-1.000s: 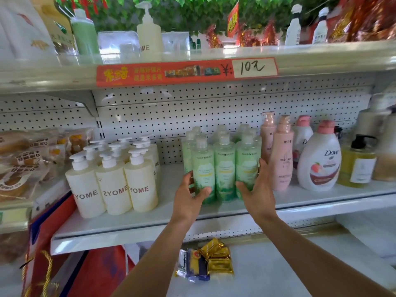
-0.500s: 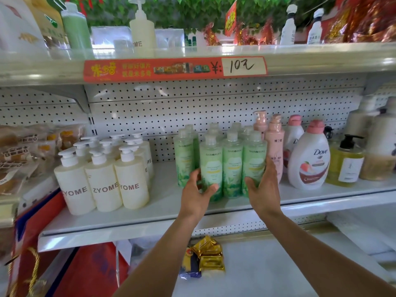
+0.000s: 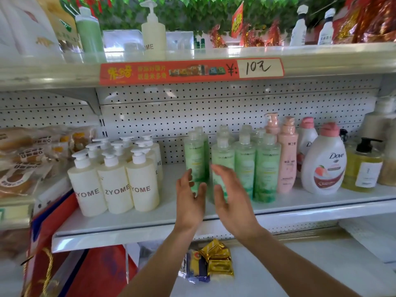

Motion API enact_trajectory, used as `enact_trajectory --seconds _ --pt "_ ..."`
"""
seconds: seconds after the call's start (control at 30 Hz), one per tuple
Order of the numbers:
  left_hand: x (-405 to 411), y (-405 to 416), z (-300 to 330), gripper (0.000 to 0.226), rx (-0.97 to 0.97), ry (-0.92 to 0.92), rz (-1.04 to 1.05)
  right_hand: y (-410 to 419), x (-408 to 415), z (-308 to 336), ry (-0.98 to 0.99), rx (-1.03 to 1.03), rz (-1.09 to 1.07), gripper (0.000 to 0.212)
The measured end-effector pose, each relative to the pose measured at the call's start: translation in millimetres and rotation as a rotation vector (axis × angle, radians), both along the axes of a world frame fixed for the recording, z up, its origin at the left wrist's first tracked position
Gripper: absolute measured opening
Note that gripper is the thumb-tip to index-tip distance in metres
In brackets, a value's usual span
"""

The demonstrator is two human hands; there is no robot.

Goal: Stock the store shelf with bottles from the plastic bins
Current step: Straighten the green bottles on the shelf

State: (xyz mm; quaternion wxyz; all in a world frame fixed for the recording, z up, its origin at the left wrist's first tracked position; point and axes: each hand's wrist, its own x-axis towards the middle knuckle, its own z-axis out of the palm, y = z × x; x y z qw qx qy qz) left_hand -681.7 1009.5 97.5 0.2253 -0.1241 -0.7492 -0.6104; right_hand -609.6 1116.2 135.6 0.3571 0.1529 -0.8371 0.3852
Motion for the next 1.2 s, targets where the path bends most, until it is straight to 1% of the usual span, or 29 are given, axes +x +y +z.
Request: enact_trajectory --seconds 0.03,0.07,0.13,0.17,0.23,0.3,0.4,0.5,0.73,0.87,0.93,1.1,1.13,1.2 --pt "-4 -7 2 0.045 0.040 -0.005 0.006 -13 -4 -1 -0.087 -0.021 0.051 0.045" --pt "-8 -14 4 0.046 0.081 -0.039 0.000 -24 -9 0 -0.191 -0.094 0.087 0.047" --pt "-16 -26 10 0.050 0.126 -0.159 -0.019 -40 -23 5 -0.430 -0.309 0.128 0.056" --pt "-20 -31 13 0.051 0.141 -0.222 -0.034 -46 -30 7 -0.519 -0.380 0.120 0.061" --pt "-26 -34 18 0.051 0.207 -0.332 -0.084 -53 -46 10 -0.602 -0.445 0.080 0.068" --pt "-33 -33 22 0.053 0.273 -0.408 -0.137 -57 -59 11 -0.619 -0.496 0.040 0.071" --pt "-42 -26 26 0.054 0.312 -0.496 -0.210 -60 -75 8 -0.639 -0.570 0.015 0.069" --pt "-46 -24 26 0.054 0.334 -0.526 -0.272 -63 -82 1 -0.663 -0.618 0.044 0.065" --pt "-59 -36 18 0.052 0.421 -0.511 -0.181 -61 -103 -2 -0.703 -0.642 0.122 0.055" --pt "-71 -32 19 0.047 0.559 -0.491 -0.151 -63 -123 -1 -0.720 -0.693 0.168 0.053" --pt "-78 -29 21 0.045 0.633 -0.509 -0.138 -66 -132 -3 -0.736 -0.708 0.184 0.054" --pt "-94 -25 26 0.057 0.800 -0.607 -0.202 -70 -147 -8 -0.768 -0.749 0.176 0.051" --pt "-95 -26 27 0.058 0.785 -0.587 -0.208 -71 -149 -7 -0.769 -0.750 0.180 0.051" --pt "-99 -26 27 0.058 0.689 -0.512 -0.164 -73 -153 -6 -0.772 -0.752 0.194 0.050"
